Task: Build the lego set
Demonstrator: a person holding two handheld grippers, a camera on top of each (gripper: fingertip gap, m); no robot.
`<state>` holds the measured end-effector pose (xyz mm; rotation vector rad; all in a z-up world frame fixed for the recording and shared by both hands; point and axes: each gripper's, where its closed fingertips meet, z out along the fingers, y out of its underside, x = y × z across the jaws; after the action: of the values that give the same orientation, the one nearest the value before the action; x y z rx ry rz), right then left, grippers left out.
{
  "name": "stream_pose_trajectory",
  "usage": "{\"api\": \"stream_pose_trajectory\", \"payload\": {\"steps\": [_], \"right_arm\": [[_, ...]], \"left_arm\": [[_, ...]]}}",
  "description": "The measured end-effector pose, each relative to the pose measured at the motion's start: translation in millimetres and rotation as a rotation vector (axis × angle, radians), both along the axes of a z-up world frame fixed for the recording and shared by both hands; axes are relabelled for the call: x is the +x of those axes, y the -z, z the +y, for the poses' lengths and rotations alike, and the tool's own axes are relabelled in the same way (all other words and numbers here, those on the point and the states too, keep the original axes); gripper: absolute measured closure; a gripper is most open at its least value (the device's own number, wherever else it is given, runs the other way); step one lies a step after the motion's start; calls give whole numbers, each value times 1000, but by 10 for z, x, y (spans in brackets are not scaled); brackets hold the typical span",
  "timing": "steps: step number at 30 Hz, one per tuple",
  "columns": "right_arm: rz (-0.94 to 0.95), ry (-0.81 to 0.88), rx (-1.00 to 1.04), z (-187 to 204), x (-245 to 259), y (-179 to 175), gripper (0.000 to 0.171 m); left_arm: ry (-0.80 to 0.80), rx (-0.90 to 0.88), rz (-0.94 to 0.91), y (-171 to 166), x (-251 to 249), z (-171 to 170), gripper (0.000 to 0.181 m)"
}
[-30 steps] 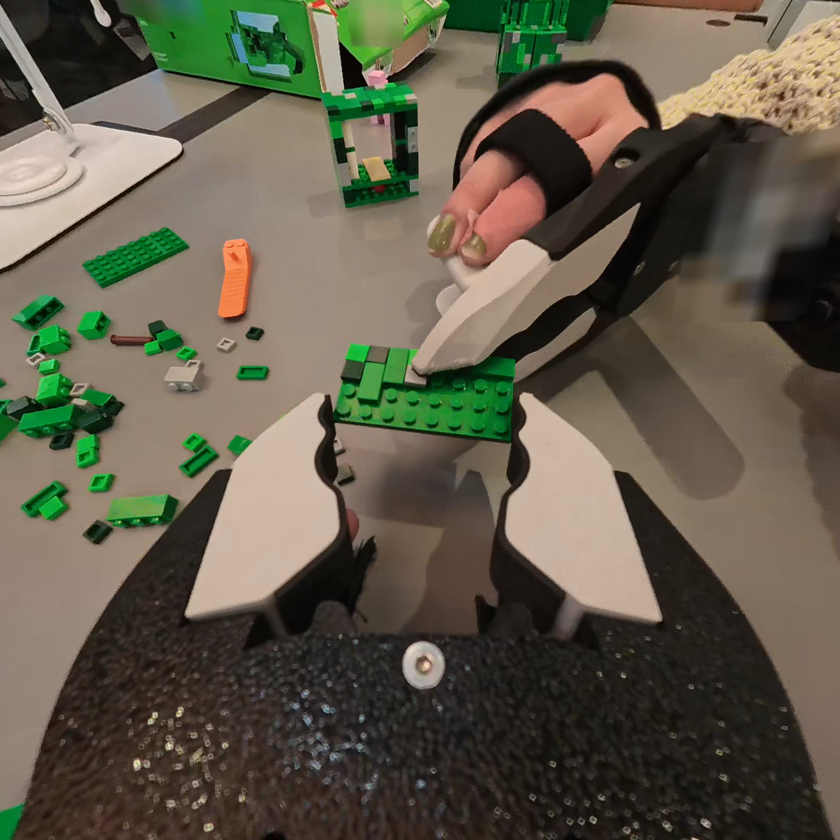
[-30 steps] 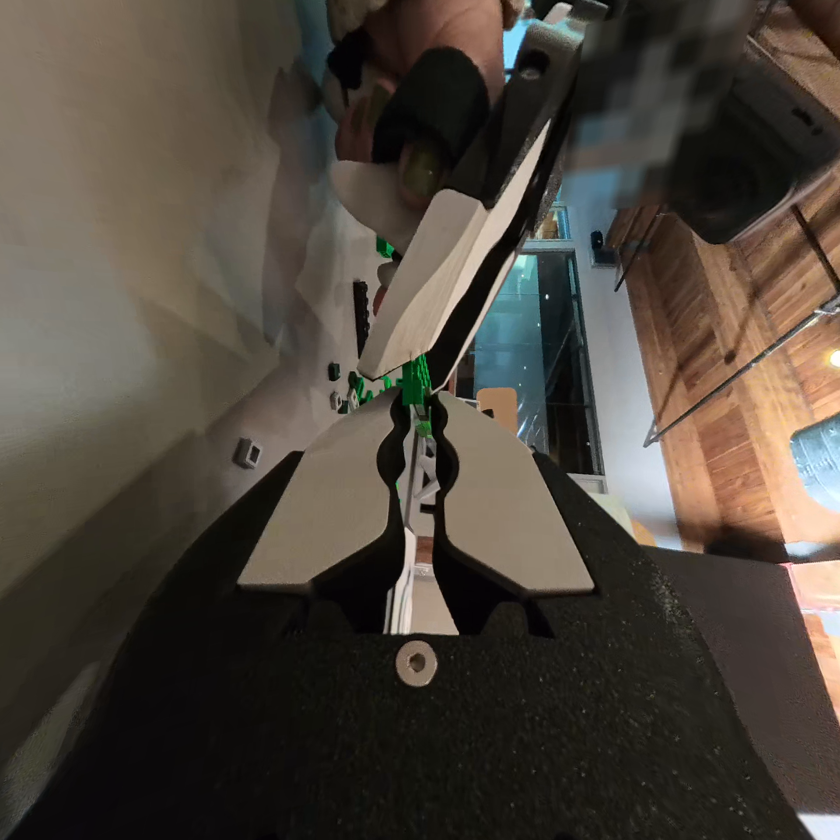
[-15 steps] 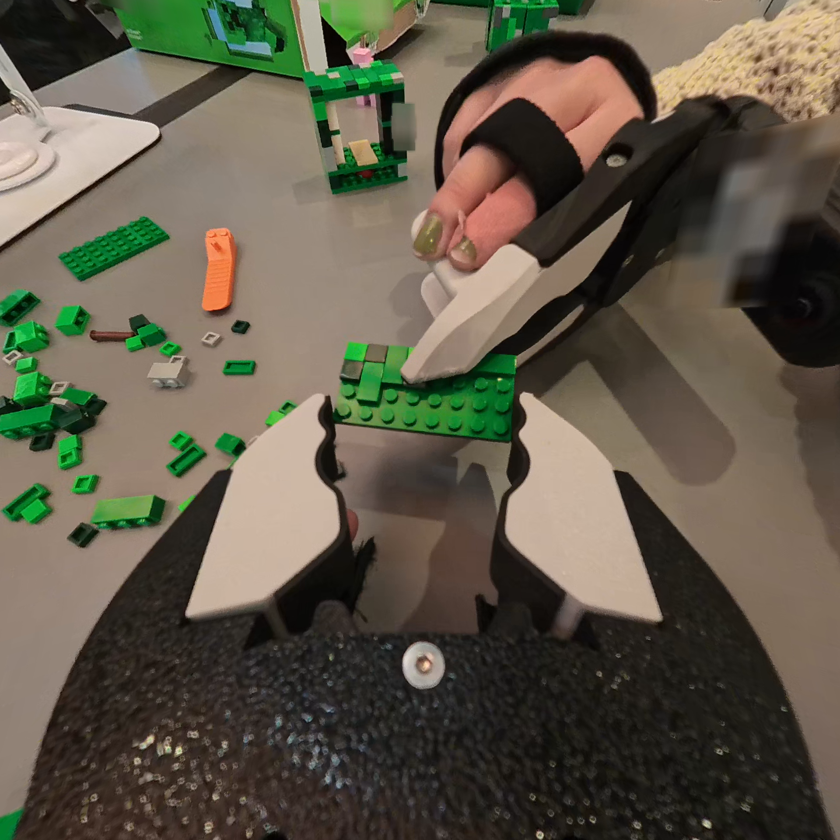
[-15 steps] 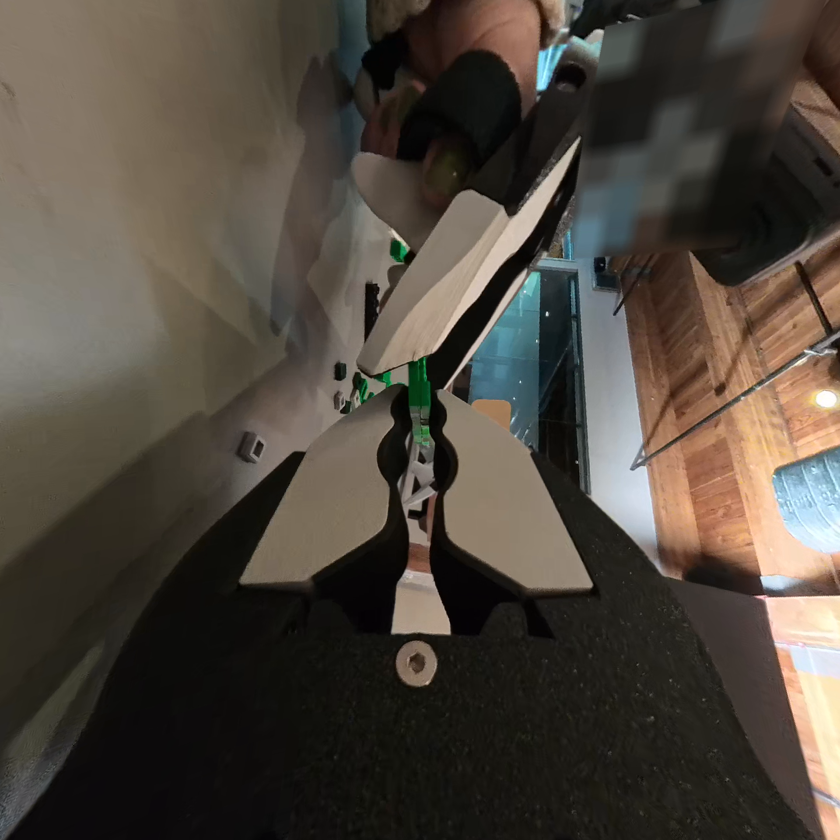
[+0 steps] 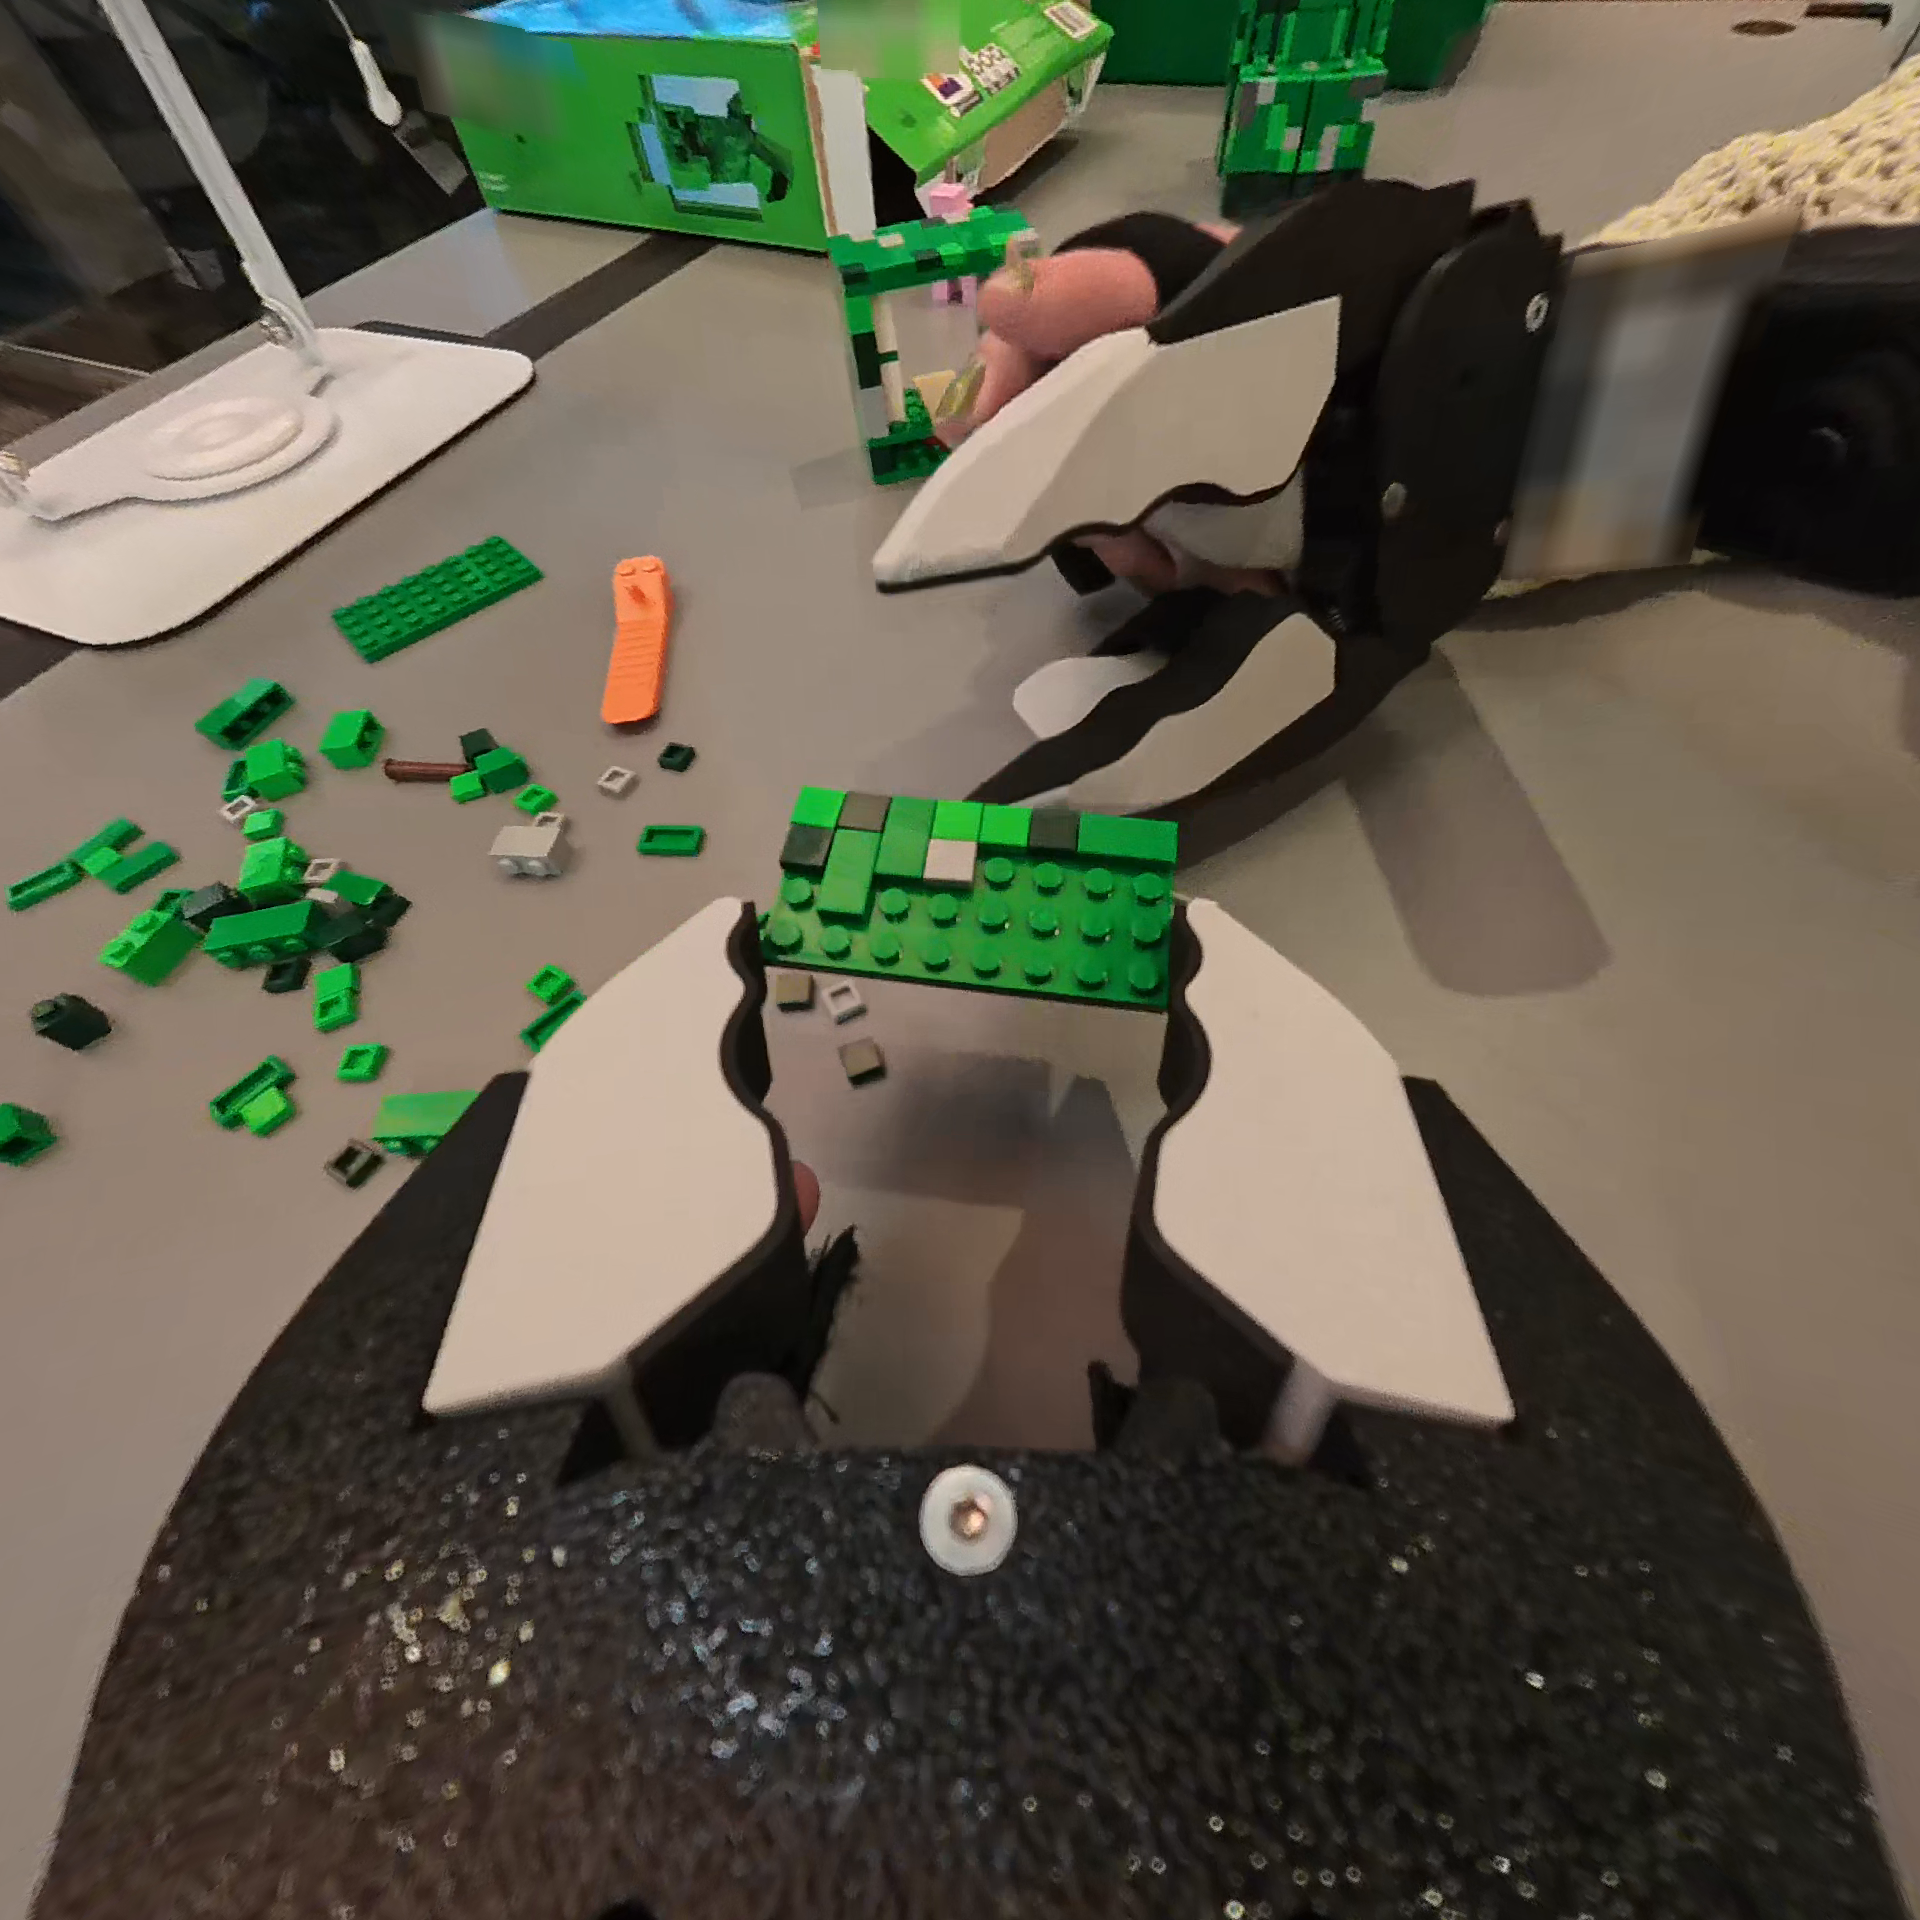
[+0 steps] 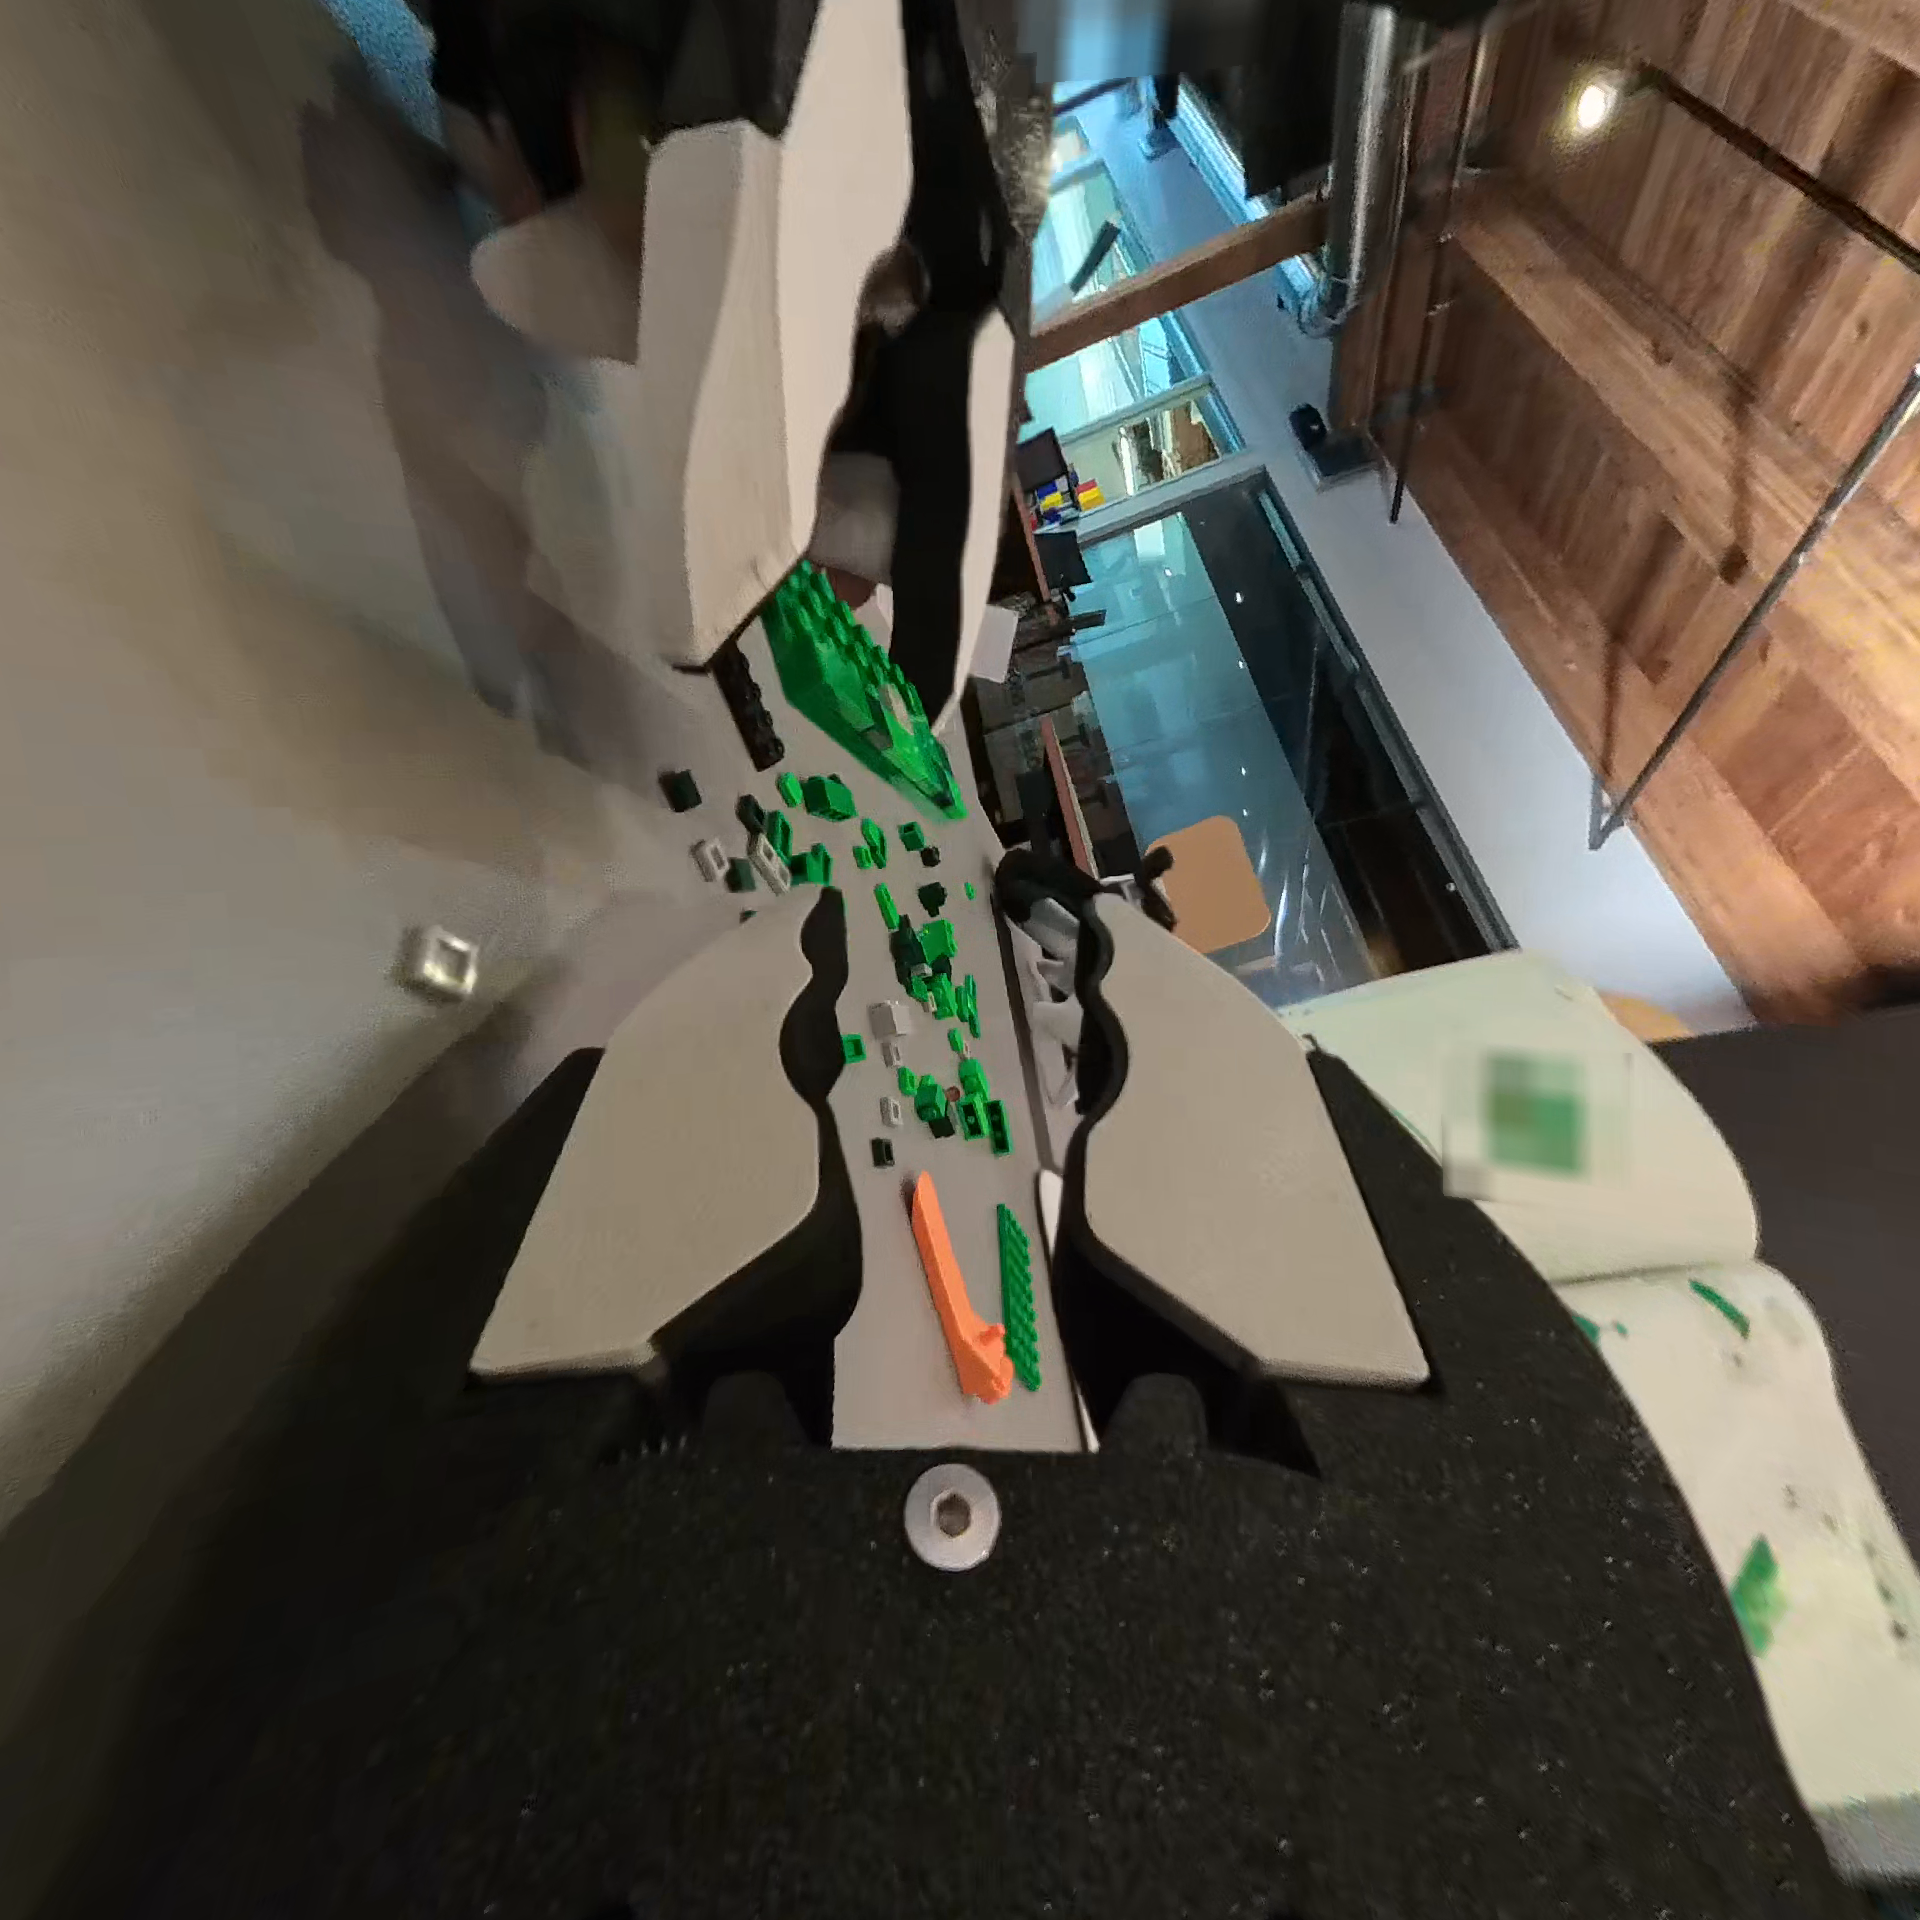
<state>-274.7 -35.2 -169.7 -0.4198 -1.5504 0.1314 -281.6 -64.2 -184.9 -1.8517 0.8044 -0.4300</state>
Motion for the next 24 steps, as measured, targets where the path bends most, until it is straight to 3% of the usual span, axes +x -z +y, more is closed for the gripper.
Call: {"api": "stream_pose_trajectory", "payload": {"steps": [6,15,24], "right_arm": [[25,36,-5,21,-59,-11,142],[89,89,-235,224,-46,-134,149],[65,72,-234,192,-53,-102,155]], "left_arm": [[-56,87,18,-67,-92,72,108],[-174,195,45,-153,-291,198,108],[-180,225,90,-140,-280,205,108]]}}
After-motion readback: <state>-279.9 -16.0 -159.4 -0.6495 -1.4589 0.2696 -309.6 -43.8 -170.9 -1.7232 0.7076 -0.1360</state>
